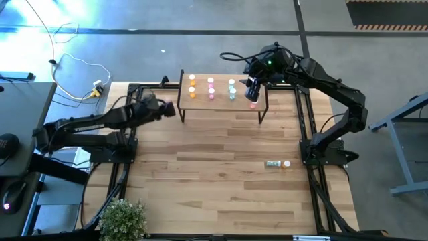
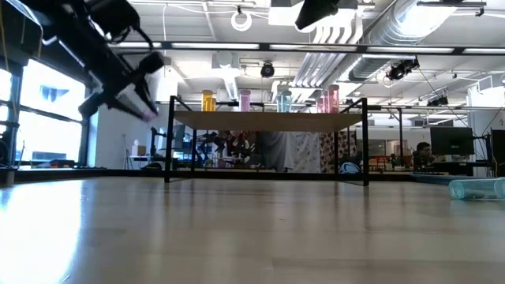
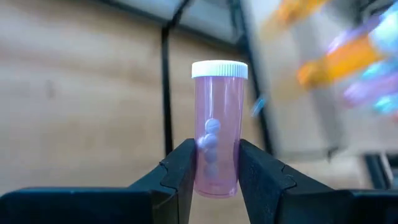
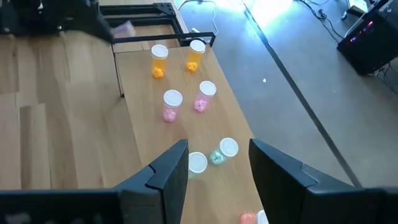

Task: Pick and place medicine bottles onto shelf by color
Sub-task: Put the purple medicine bottle on the shelf aligned with the other purple medicine bottles

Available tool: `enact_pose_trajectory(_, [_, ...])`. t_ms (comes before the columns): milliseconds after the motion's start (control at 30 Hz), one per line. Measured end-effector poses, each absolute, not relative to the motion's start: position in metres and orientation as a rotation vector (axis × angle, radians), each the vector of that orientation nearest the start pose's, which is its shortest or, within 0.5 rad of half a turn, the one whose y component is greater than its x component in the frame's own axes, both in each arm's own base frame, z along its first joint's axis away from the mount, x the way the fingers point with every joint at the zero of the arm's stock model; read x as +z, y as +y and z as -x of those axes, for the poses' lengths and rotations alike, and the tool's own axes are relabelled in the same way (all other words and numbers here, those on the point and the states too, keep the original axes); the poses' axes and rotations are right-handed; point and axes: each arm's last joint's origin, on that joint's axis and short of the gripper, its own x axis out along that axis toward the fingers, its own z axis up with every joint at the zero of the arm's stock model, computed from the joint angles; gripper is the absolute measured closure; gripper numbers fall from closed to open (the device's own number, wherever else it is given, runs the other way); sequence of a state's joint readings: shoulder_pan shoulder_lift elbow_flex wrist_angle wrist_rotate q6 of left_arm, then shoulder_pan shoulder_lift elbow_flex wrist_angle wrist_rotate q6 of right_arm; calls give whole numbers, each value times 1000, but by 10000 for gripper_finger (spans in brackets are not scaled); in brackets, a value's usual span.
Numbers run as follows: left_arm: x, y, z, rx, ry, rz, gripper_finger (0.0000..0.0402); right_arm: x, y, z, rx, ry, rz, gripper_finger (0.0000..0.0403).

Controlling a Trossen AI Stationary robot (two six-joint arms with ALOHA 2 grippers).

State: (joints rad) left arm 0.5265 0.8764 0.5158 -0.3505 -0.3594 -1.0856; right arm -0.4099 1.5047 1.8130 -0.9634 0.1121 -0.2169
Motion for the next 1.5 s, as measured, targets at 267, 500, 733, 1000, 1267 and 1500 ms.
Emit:
enact_pose_trajectory(267, [282, 102, -139, 1115, 99, 656, 304, 440, -119, -269, -457, 661, -63, 242])
enact_pose_trajectory(500, [324, 98, -147, 863, 72, 419, 304, 440, -107, -275, -397, 623, -191, 242])
enact_pose_trajectory(733, [330, 86, -158, 631, 82, 339, 304, 444, -84, -286, -307, 564, -291, 214])
enact_pose_trajectory(1000, [334, 67, -180, 442, 50, 261, 304, 454, -57, -300, -197, 447, -259, 186])
enact_pose_trajectory(1267, [335, 53, -208, 325, -31, 202, 304, 463, -30, -317, -76, 320, -127, 187])
enact_pose_trajectory(1500, [332, 44, -231, 264, -90, 176, 304, 463, -21, -332, -48, 250, -54, 187])
